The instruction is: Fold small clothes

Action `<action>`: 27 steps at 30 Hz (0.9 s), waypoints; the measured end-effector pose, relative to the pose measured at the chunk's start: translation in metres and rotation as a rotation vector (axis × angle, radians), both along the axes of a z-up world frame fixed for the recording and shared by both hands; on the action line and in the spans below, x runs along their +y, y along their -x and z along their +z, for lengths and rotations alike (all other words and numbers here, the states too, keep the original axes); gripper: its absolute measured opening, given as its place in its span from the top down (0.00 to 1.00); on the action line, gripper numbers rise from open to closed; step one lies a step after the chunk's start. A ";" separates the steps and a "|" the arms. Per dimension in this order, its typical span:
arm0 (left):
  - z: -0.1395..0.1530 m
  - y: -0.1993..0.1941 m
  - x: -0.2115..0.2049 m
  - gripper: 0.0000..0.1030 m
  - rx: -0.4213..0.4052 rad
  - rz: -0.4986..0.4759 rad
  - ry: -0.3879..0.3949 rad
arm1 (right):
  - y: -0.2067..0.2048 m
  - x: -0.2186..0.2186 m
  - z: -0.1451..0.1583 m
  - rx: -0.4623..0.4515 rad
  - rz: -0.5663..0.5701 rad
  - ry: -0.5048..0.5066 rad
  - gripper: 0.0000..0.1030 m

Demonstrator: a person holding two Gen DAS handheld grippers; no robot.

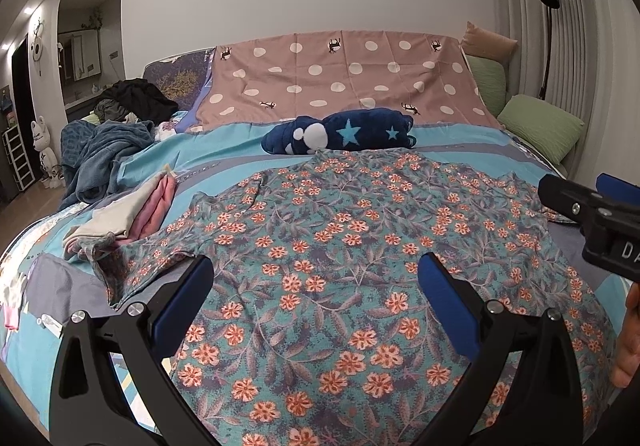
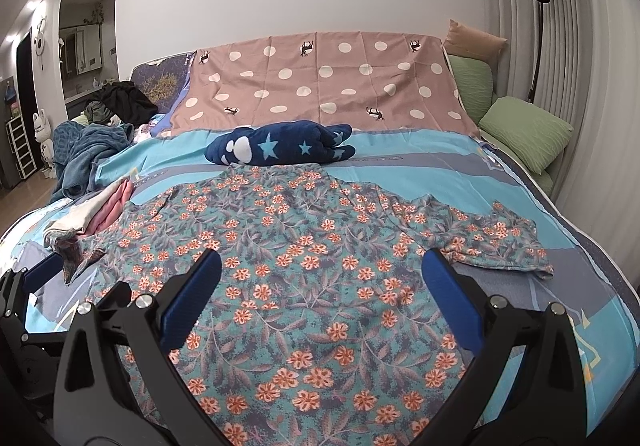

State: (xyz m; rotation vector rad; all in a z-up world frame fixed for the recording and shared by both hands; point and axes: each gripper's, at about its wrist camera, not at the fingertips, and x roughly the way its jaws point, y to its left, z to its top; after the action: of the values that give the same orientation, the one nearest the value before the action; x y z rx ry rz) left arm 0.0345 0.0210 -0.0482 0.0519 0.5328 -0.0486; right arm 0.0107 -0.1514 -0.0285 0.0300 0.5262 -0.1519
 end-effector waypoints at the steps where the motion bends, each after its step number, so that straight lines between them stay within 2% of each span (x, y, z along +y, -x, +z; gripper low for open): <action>1: 0.000 -0.001 0.002 0.01 0.003 0.002 0.003 | -0.001 0.000 0.000 0.002 0.001 0.001 0.02; 22: -0.014 -0.013 0.036 0.01 0.039 0.036 0.039 | -0.023 0.017 -0.015 0.049 0.011 0.037 0.02; 25: -0.012 -0.015 0.059 0.03 0.035 0.070 0.069 | -0.027 0.016 -0.016 0.061 0.009 0.051 0.02; 27: -0.013 -0.018 0.085 0.09 0.048 0.111 0.113 | -0.030 0.012 -0.018 0.068 -0.002 0.060 0.02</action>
State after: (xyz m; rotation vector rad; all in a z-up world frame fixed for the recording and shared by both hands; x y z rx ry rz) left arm 0.0529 0.1062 -0.0615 -0.0895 0.5790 0.0289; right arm 0.0403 -0.1395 -0.0461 -0.0330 0.5892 -0.1709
